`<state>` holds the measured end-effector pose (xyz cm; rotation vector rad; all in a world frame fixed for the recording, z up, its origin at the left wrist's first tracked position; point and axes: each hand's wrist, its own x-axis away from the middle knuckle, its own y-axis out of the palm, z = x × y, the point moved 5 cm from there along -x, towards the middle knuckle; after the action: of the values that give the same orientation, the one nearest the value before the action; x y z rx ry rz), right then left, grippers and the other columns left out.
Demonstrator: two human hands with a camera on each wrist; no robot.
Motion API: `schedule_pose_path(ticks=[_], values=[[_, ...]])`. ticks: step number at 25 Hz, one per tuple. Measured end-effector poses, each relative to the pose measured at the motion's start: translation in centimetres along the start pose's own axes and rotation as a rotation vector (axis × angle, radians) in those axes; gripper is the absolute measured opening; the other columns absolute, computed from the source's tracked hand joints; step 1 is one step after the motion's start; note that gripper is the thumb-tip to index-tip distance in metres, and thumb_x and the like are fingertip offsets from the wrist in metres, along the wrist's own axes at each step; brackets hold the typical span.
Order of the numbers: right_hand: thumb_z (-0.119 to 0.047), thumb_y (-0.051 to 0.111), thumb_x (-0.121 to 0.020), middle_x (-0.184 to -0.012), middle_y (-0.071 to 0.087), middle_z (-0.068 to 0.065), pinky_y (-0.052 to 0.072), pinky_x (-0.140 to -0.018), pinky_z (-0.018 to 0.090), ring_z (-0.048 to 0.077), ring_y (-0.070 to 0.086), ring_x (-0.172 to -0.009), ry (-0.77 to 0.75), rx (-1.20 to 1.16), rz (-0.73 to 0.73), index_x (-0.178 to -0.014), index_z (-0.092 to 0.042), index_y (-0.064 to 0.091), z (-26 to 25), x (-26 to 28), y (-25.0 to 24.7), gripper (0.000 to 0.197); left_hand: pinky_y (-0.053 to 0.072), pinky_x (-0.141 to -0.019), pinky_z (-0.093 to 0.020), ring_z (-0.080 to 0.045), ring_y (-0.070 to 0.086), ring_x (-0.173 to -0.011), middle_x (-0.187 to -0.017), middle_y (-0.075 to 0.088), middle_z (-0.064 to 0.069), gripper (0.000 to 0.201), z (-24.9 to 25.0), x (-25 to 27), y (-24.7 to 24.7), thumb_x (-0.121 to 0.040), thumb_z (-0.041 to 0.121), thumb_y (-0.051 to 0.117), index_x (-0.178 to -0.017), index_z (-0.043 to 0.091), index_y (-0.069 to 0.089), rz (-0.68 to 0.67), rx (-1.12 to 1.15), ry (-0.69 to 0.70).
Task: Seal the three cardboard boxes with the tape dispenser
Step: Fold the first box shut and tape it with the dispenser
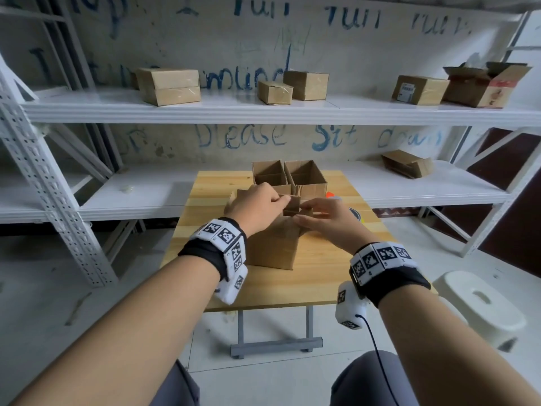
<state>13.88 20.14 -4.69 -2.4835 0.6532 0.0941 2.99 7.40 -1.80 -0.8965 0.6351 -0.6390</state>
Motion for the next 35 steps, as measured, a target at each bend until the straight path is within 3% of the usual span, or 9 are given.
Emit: schedule_pose_path(ticks=[5, 11, 17, 20, 24, 30, 31, 33, 35], values=[[-0.030, 0.073, -0.087, -0.105, 0.069, -0.005, 0.058, -0.078, 0.022, 0.006, 0.068, -0.092, 0.001, 0.032, 0.033, -0.121, -0.013, 0.065, 0.3, 0.3, -0.8, 0.039, 0.047, -0.085, -0.033, -0.021, 0.056, -0.082, -0.067, 0.060, 0.002, 0.047, -3.4, 0.6, -1.4, -0.099, 0.031, 0.055, -0.053, 0.020, 0.057, 0.274, -0.121, 0.022], [-0.041, 0.060, -0.083, -0.144, 0.053, 0.000, 0.041, -0.110, 0.044, 0.018, 0.048, -0.133, -0.010, 0.032, -0.055, -0.149, -0.022, 0.042, -0.1, -0.1, 0.9, 0.071, 0.035, -0.111, -0.046, -0.026, 0.035, -0.131, -0.124, 0.050, -0.002, 0.024, -4.7, -0.1, -0.5, -0.090, 0.014, 0.058, -0.100, 0.032, 0.070, -0.047, 0.228, -0.062], [-0.032, 0.055, -0.085, -0.130, 0.052, -0.002, 0.041, -0.096, 0.030, 0.016, 0.048, -0.124, 0.057, -0.065, -0.058, -0.146, -0.016, 0.033, -0.3, -0.1, 2.5, 0.067, 0.041, -0.089, -0.027, -0.023, 0.040, -0.126, -0.137, 0.033, -0.002, 0.041, -4.8, 0.9, -0.2, -0.091, 0.015, 0.061, -0.125, 0.030, 0.045, -0.092, 0.313, -0.088], [-0.041, 0.052, -0.078, -0.128, 0.057, 0.006, 0.046, -0.098, 0.038, 0.023, 0.053, -0.121, 0.069, -0.020, -0.011, -0.133, -0.019, 0.045, 0.2, -0.2, 2.4, 0.060, 0.039, -0.074, -0.023, -0.018, 0.046, -0.107, -0.122, 0.028, -0.002, 0.034, -5.2, 1.3, -0.3, -0.097, 0.033, 0.062, -0.116, 0.020, 0.037, -0.020, 0.289, -0.106], [-0.035, 0.058, -0.084, -0.120, 0.058, 0.003, 0.050, -0.084, 0.024, 0.015, 0.057, -0.107, 0.041, 0.044, -0.001, -0.136, -0.020, 0.049, 0.7, 0.2, 3.2, 0.055, 0.027, -0.100, -0.029, -0.013, 0.035, -0.142, -0.140, 0.042, 0.000, 0.039, -6.6, 1.5, 0.4, -0.096, 0.047, 0.060, -0.101, 0.009, 0.054, -0.051, 0.432, -0.057], [-0.027, 0.066, -0.091, -0.124, 0.059, -0.002, 0.053, -0.088, 0.022, 0.007, 0.058, -0.107, 0.031, -0.005, 0.020, -0.138, -0.022, 0.053, 1.7, 0.1, 3.7, 0.049, 0.030, -0.120, -0.039, -0.011, 0.038, -0.146, -0.157, 0.045, 0.001, 0.024, -9.1, 2.7, 1.2, -0.085, 0.047, 0.076, -0.106, 0.037, 0.076, -0.004, 0.493, -0.015], [-0.031, 0.066, -0.090, -0.128, 0.059, -0.004, 0.053, -0.090, 0.024, 0.008, 0.058, -0.111, 0.038, 0.004, 0.025, -0.133, -0.019, 0.058, 2.0, -0.2, 3.6, 0.045, 0.030, -0.121, -0.043, -0.008, 0.042, -0.143, -0.148, 0.056, 0.002, 0.007, -9.2, 2.8, 1.1, -0.087, 0.043, 0.075, -0.086, 0.039, 0.080, 0.033, 0.568, -0.013], [-0.038, 0.066, -0.090, -0.138, 0.056, -0.006, 0.048, -0.090, 0.021, 0.006, 0.053, -0.120, 0.031, 0.035, 0.034, -0.107, -0.010, 0.072, 2.3, -0.5, 3.5, 0.033, 0.030, -0.121, -0.042, -0.005, 0.048, -0.138, -0.128, 0.070, 0.005, 0.042, -9.0, 2.5, 1.0, -0.091, 0.033, 0.073, -0.049, 0.033, 0.070, 0.057, 0.646, 0.006], [-0.046, 0.062, -0.091, -0.139, 0.057, -0.002, 0.043, -0.085, 0.014, 0.006, 0.048, -0.130, 0.014, 0.049, 0.066, -0.083, -0.009, 0.075, 2.2, -0.8, 3.5, 0.039, 0.031, -0.121, -0.039, -0.005, 0.050, -0.136, -0.127, 0.071, 0.002, 0.034, -8.9, 2.1, 1.2, -0.092, 0.030, 0.072, -0.058, 0.034, 0.076, 0.050, 0.671, -0.020]])
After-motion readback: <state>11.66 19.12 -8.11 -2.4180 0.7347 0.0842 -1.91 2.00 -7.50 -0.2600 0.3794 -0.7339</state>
